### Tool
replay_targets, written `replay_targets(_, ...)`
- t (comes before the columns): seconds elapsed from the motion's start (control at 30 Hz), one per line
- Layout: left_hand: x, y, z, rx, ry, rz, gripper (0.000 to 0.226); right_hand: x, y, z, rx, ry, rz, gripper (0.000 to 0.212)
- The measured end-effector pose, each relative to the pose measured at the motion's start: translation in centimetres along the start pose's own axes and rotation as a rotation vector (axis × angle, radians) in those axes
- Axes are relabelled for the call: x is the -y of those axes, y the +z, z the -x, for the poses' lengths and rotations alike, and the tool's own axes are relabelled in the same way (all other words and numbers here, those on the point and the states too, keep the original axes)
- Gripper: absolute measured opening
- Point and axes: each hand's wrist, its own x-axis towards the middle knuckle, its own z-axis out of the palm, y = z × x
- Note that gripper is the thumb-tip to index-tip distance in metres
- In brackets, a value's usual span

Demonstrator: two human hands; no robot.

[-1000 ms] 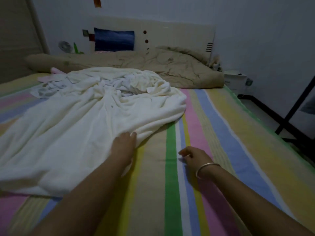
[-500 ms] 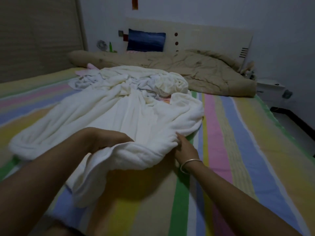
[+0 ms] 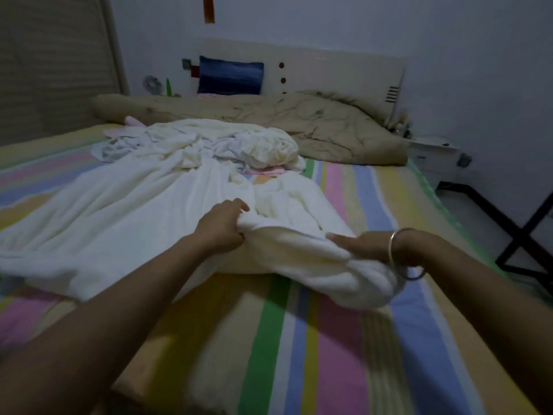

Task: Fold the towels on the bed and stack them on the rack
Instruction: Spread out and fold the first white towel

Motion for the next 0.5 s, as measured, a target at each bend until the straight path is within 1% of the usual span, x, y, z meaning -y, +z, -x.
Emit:
replay_targets(0.03, -1.0, 0.4, 0.0, -0.011, 0.081, 0.013, 0.06, -0.9, 0.3, 1.0, 0.116, 0.01, -0.064, 0.091)
replay_targets(0.07, -1.9, 0.7, -0.1, -0.016, 0.165, 0.032, 0.061, -1.8, 0.7, 2.0, 0.18, -0.031, -0.068, 0.096)
replay_targets(0.1, -2.3, 0.7, -0.3, -0.002, 0.243, 0.053, 0.058, -2.6, 1.3, 2.4, 0.178, -0.091, 0.023, 0.096)
replay_targets(0.13, -2.8, 0.7, -0.5, 0.053, 0.297, 0.069, 0.052, -3.6, 2.3, 2.7, 0.109, -0.113, 0.156, 0.093)
replay_targets(0.17, -2.9, 0.6, -0.6, 0.116, 0.327, 0.074, 0.046, -4.8, 3.5, 2.2, -0.025, -0.104, 0.31, 0.091)
replay_targets(0.2, -3.0, 0.4, -0.7, 0.205, 0.321, 0.044, 0.043, -5.8, 4.5, 1.6, -0.179, -0.057, 0.404, 0.092)
replay_targets(0.27, -3.1, 0.7, -0.6, 0.41, 0.255, -0.01, 0.04, -7.1, 5.9, 0.8, -0.468, 0.053, 0.424, 0.086)
replay_targets(0.3, -3.3, 1.1, -0.2, 0.479, 0.234, 0.006, 0.037, -7.7, 6.2, 0.5, -0.564, 0.101, 0.399, 0.081)
replay_targets(0.33, -3.6, 1.4, 0.2, 0.521, 0.224, 0.032, 0.039, -8.1, 6.3, 0.2, -0.625, 0.147, 0.367, 0.077)
replay_targets(0.37, -3.8, 1.9, 0.5, 0.521, 0.241, 0.057, 0.048, -8.7, 6.2, -0.3, -0.652, 0.183, 0.327, 0.078)
replay_targets(0.43, -4.3, 2.7, 0.7, 0.539, 0.268, 0.05, 0.072, -10.1, 6.7, -1.1, -0.572, 0.326, 0.141, 0.088)
replay_targets(0.47, -4.6, 3.2, 0.7, 0.573, 0.263, 0.015, 0.083, -11.1, 7.1, -1.8, -0.57, 0.378, 0.007, 0.094)
replay_targets(0.5, -5.0, 3.8, 0.7, 0.581, 0.264, -0.039, 0.094, -11.6, 7.3, -1.9, -0.581, 0.429, -0.162, 0.095)
